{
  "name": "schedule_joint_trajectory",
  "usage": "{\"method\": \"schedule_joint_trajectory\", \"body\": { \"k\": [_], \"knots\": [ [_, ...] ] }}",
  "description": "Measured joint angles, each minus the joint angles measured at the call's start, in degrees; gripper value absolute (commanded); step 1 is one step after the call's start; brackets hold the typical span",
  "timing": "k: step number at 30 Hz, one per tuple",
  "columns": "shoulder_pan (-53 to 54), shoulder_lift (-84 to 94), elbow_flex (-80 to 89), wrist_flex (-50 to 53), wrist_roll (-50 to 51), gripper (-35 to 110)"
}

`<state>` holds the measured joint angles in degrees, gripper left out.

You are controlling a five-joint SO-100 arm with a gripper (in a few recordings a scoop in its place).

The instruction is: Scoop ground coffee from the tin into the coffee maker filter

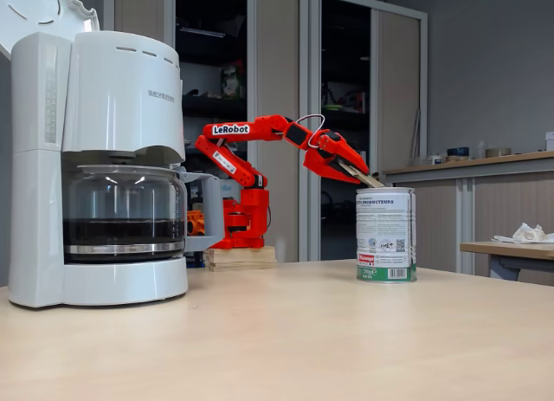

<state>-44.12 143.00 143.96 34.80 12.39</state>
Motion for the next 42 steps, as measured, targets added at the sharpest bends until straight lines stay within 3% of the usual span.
{"method": "schedule_joint_trajectory", "body": {
  "k": [15,42],
  "knots": [
    [0.5,-8.5,-0.3,-7.6,4.7,3],
    [-1.4,-4.4,4.0,-4.3,6.4,27]
  ]
}}
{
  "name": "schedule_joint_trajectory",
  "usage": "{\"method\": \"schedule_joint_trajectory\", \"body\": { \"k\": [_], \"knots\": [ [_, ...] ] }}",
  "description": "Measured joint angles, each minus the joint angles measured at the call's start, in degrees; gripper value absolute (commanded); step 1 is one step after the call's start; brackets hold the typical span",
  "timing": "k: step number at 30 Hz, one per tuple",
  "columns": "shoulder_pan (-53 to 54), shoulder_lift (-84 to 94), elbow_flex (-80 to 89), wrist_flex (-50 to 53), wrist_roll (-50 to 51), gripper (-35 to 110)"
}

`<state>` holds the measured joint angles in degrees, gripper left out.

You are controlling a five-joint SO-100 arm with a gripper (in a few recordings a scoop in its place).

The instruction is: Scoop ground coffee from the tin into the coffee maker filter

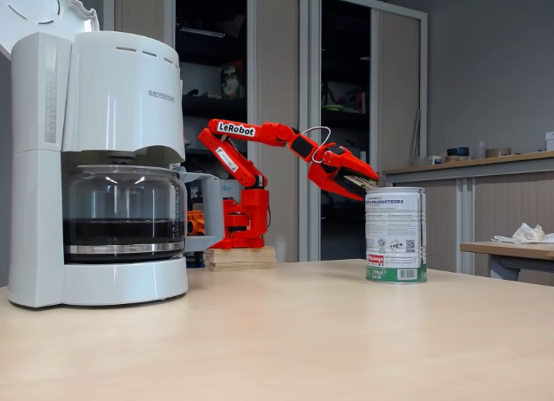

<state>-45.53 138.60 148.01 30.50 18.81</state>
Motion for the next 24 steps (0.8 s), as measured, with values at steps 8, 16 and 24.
{"method": "schedule_joint_trajectory", "body": {
  "k": [8,16,24],
  "knots": [
    [0.4,3.0,2.6,0.3,0.8,32],
    [1.8,4.0,3.0,1.3,0.8,32],
    [4.9,5.1,3.0,2.3,0.9,32]
  ]
}}
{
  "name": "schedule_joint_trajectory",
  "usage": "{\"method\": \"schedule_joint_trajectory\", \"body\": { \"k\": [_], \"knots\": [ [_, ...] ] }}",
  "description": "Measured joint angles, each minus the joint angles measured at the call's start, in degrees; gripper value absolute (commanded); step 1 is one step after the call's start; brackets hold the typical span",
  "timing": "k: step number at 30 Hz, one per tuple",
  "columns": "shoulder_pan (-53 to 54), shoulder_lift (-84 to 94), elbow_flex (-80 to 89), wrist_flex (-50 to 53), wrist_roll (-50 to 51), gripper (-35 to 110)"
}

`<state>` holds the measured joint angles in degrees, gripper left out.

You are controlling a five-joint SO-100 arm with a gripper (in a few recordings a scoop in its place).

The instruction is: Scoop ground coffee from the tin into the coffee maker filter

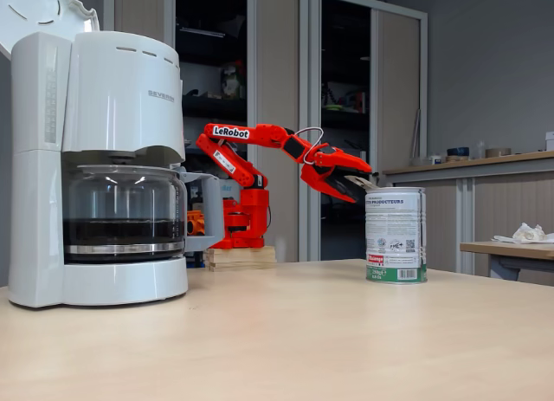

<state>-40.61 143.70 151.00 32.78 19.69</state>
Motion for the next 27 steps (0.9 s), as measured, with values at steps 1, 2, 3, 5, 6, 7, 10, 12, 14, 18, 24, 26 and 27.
{"method": "schedule_joint_trajectory", "body": {
  "k": [1,2,3,5,6,7,10,12,14,18,24,26,27],
  "knots": [
    [0.6,0.0,0.0,0.5,0.0,32],
    [1.1,0.5,0.0,0.8,0.1,32],
    [1.6,1.0,0.2,1.0,-0.1,32],
    [2.9,1.8,0.4,1.8,-0.6,32],
    [3.6,2.5,0.5,2.0,-1.0,32],
    [4.5,3.6,0.9,2.5,-1.5,31],
    [6.0,6.8,2.1,3.9,-2.8,29],
    [6.9,9.6,3.7,5.4,-3.8,22],
    [8.6,13.4,6.1,5.9,-4.1,13],
    [10.9,18.6,10.5,6.1,-4.2,3],
    [12.2,24.8,15.8,6.2,-5.8,0],
    [12.2,27.5,16.8,7.8,-5.2,0],
    [12.2,29.5,17.6,9.1,-5.1,0]
  ]
}}
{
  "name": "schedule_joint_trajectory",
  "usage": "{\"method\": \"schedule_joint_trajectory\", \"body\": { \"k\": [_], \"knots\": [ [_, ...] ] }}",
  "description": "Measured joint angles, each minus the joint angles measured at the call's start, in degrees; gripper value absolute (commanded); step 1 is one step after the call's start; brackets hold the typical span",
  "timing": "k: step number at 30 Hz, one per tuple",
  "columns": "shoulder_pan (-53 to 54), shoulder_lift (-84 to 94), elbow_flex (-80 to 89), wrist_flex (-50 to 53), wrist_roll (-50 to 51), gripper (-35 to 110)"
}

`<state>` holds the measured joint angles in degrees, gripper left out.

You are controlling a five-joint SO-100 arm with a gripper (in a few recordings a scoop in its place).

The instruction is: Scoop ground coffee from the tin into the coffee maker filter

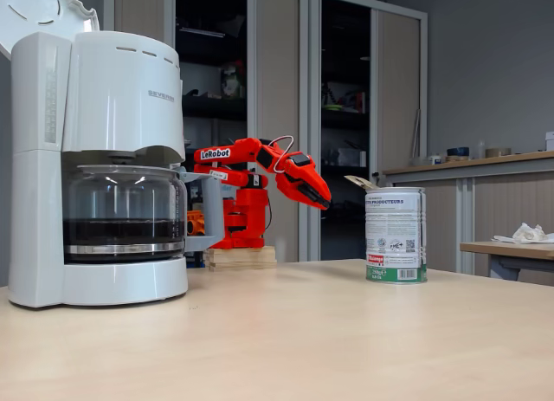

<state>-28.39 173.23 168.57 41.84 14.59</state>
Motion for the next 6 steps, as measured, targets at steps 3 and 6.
{"method": "schedule_joint_trajectory", "body": {
  "k": [3,6],
  "knots": [
    [1.2,5.2,2.0,1.8,-0.2,0],
    [2.9,5.6,2.5,3.7,0.0,0]
  ]
}}
